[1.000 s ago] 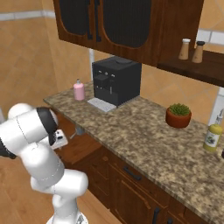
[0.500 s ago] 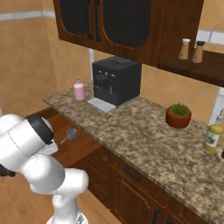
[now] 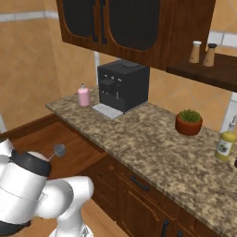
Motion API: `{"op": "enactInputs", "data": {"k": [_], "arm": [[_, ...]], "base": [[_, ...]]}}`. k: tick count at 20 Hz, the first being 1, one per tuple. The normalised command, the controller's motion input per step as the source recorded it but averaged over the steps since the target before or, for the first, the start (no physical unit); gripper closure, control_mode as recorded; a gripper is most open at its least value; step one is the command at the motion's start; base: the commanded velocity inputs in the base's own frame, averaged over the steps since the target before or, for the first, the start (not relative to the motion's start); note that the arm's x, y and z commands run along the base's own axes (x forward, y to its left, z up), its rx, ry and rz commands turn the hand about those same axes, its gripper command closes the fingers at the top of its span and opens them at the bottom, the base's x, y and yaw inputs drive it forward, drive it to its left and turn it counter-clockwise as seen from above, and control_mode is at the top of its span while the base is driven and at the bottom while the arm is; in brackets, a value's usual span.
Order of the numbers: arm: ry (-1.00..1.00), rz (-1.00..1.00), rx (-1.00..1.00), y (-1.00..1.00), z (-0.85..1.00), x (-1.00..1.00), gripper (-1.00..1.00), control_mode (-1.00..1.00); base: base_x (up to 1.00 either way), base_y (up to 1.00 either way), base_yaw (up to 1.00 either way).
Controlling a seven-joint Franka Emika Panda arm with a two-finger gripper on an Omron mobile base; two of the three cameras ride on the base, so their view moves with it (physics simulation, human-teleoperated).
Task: Pick the measuring cup from the drawer and place it on the counter.
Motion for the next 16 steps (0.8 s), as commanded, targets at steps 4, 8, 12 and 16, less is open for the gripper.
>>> {"op": "enactInputs", "data": {"k": [4, 8, 12, 16], "arm": [[-0.02, -0.07, -0.02, 0.41, 1.0, -0.37, -1.0, -1.0], [-0.02, -0.34, -0.14, 0.39, 1.0, 0.79, -1.0, -1.0], [0.0, -0.44, -0.14, 0.53, 0.7, 1.0, -1.0, -1.0], [0.01, -0.61, -0.15, 0.65, 0.21, 1.0, -1.0, -1.0]], "base": [[0.0, 0.0, 0.0], [0.0, 0.0, 0.0], [0.0, 0.0, 0.0], [0.0, 0.0, 0.0]]}}
